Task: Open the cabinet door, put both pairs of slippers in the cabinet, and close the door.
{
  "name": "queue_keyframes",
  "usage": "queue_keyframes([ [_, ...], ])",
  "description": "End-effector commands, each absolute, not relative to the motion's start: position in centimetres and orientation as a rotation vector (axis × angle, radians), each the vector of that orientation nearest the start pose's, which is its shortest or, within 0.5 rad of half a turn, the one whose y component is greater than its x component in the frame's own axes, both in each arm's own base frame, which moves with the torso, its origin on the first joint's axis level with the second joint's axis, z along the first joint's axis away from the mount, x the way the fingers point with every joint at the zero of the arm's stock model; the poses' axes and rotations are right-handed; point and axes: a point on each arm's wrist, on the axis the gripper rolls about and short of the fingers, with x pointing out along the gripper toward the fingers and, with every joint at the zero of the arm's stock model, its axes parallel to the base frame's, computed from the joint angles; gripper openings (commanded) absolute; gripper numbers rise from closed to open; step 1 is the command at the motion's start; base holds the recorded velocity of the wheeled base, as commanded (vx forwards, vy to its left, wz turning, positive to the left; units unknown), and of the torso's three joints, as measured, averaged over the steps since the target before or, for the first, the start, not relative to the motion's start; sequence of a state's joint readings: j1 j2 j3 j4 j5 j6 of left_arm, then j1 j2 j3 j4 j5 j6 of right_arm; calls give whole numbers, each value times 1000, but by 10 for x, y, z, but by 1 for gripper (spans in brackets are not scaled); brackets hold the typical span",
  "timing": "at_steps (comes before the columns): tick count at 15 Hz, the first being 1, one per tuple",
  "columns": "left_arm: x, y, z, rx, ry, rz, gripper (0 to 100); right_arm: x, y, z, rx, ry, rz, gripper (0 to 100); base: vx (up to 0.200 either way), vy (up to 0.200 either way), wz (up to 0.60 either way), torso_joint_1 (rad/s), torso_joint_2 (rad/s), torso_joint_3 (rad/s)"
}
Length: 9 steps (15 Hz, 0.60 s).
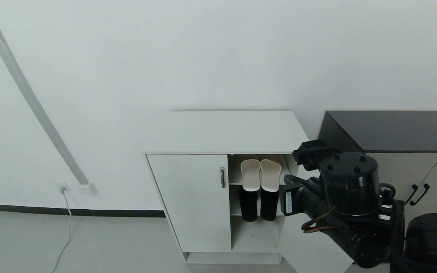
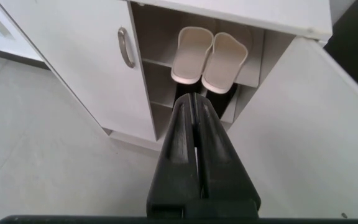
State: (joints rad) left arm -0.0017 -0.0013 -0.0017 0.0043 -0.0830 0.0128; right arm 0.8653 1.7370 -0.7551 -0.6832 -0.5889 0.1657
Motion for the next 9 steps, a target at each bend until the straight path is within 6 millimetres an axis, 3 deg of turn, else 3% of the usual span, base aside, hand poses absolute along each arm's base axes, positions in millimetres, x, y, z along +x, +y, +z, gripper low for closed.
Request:
queue_keyframes([
  [1, -23, -2, 75, 14, 2, -84, 0, 206, 223, 164, -36, 246, 254, 0, 0, 0, 0, 212, -452, -242],
  [6, -23, -2, 75, 14, 2, -84, 0, 209, 220, 160, -50, 254, 233, 0, 0, 0, 0, 166, -362, -194],
  [9, -23, -2, 75, 12, 3, -84, 0, 210, 221, 158, -54, 258, 232, 0, 0, 0, 0, 11, -22, -12],
])
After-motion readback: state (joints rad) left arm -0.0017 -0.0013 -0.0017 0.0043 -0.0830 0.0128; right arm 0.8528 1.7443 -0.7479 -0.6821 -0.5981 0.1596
